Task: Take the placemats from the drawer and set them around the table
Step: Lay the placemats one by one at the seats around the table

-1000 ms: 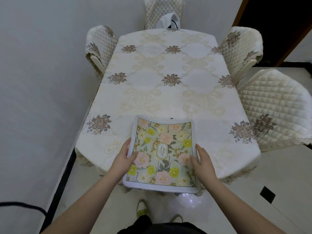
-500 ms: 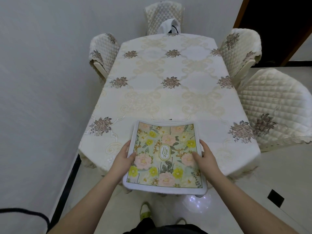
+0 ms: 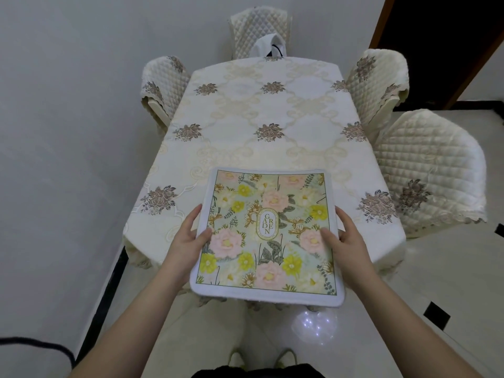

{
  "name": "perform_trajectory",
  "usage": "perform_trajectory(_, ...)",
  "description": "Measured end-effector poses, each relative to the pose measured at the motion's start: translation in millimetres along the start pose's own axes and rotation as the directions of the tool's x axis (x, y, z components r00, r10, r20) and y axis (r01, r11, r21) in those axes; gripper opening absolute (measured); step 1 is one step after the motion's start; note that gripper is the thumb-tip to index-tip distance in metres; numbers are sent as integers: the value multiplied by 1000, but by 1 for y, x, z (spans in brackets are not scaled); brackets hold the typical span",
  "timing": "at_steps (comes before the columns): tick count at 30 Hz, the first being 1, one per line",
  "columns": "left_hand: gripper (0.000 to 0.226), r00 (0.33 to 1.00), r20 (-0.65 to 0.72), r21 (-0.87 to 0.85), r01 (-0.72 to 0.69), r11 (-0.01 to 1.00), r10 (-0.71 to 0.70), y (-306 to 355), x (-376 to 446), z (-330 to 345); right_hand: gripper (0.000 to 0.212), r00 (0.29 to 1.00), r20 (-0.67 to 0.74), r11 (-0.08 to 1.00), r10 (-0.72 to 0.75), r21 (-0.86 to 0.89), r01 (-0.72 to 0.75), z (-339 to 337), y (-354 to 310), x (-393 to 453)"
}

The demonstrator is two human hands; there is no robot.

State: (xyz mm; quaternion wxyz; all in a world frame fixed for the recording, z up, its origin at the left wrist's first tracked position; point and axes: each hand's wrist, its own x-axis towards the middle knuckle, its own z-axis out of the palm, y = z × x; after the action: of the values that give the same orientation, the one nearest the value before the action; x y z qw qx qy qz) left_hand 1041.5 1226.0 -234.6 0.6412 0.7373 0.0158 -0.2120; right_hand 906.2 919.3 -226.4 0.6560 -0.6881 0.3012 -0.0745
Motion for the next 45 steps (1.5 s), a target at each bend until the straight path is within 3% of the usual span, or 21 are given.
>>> perform_trajectory(14,58,987,148,18,-65,998,62,19,-11,-26,54,987,-160,992,27,124,-7,20,-3,-67)
perform_trajectory(23,56,950,307,8,-68,998,63,35,-15,10,47,935,-351,989,45,146,7,-8,-1,-112)
perform_trajectory(34,56,845,533,78,-109,991,51,61,-42,124,57,813,-580,977,49,197,81,-91,23,-178)
perform_trajectory(45,56,737,675,153,-159,975,14,54,-113,306,57,690,-716,959,102,255,123,-239,71,-256)
